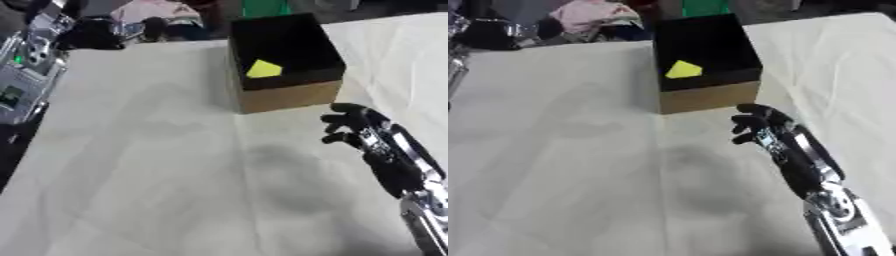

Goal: Pick up objects on the table and place them in the box.

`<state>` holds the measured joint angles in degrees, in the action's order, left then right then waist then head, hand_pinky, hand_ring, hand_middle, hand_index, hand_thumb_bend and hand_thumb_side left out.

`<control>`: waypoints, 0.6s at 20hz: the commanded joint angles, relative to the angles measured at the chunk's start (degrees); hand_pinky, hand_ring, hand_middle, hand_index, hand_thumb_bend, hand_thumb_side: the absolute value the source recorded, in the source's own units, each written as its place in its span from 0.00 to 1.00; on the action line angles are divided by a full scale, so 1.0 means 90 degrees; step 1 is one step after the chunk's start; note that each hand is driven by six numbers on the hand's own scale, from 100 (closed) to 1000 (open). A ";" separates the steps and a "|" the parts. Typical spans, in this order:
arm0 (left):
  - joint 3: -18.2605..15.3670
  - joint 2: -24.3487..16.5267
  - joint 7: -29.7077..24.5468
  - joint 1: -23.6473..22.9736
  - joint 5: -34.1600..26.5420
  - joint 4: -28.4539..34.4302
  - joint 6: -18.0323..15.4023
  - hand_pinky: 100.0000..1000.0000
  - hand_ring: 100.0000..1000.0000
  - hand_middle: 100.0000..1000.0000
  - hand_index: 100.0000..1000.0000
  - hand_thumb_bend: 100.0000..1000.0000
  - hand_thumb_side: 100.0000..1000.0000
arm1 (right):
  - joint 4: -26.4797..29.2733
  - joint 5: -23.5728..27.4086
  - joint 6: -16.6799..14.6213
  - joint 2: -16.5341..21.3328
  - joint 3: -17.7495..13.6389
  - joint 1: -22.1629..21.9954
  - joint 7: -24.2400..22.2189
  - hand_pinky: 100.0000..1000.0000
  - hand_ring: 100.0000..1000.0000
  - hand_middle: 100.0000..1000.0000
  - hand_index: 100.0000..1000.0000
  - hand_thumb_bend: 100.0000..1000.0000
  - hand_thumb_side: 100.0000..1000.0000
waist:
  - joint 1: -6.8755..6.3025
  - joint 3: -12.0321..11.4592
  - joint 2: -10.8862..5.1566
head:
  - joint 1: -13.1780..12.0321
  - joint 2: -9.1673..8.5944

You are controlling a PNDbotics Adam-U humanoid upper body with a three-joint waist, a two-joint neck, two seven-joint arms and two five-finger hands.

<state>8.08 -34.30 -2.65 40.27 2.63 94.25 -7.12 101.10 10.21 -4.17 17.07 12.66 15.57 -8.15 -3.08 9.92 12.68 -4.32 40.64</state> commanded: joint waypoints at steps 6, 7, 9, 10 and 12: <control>-0.0395 0.0157 0.0095 -0.0914 -0.0539 0.1107 0.0022 0.71 0.57 0.53 0.64 0.49 0.45 | 0.0286 -0.0055 -0.0043 0.0141 -0.0185 0.0023 0.0185 0.63 0.84 0.51 0.83 0.00 0.65 | 0.0130 -0.0310 0.0076 | 0.0147 0.0145; -0.0443 0.0246 0.0096 -0.1046 -0.0623 0.1122 -0.0029 0.71 0.57 0.53 0.64 0.48 0.46 | 0.0293 -0.0061 -0.0045 0.0137 -0.0202 0.0026 0.0203 0.63 0.84 0.51 0.83 0.00 0.64 | 0.0139 -0.0353 0.0099 | 0.0163 0.0158; -0.0516 0.0366 0.0091 -0.1261 -0.0750 0.1134 -0.0130 0.71 0.57 0.53 0.64 0.46 0.48 | 0.0311 -0.0058 -0.0065 0.0132 -0.0233 0.0036 0.0240 0.63 0.84 0.51 0.83 0.00 0.64 | 0.0156 -0.0426 0.0140 | 0.0190 0.0181; -0.0551 0.0424 0.0088 -0.1371 -0.0797 0.1137 -0.0180 0.71 0.57 0.53 0.64 0.44 0.49 | 0.0321 -0.0063 -0.0069 0.0134 -0.0248 0.0046 0.0260 0.63 0.84 0.51 0.83 0.00 0.63 | 0.0162 -0.0459 0.0163 | 0.0202 0.0185; -0.0622 0.0561 0.0102 -0.1571 -0.0857 0.1146 -0.0244 0.71 0.57 0.53 0.64 0.43 0.51 | 0.0342 -0.0068 -0.0075 0.0140 -0.0278 0.0063 0.0299 0.63 0.84 0.51 0.83 0.00 0.62 | 0.0166 -0.0511 0.0198 | 0.0218 0.0195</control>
<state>3.58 -29.01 -1.79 25.70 -4.42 103.24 -8.71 102.70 9.74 -4.71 17.13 10.77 15.50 -5.79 -1.59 5.27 15.35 -2.60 41.86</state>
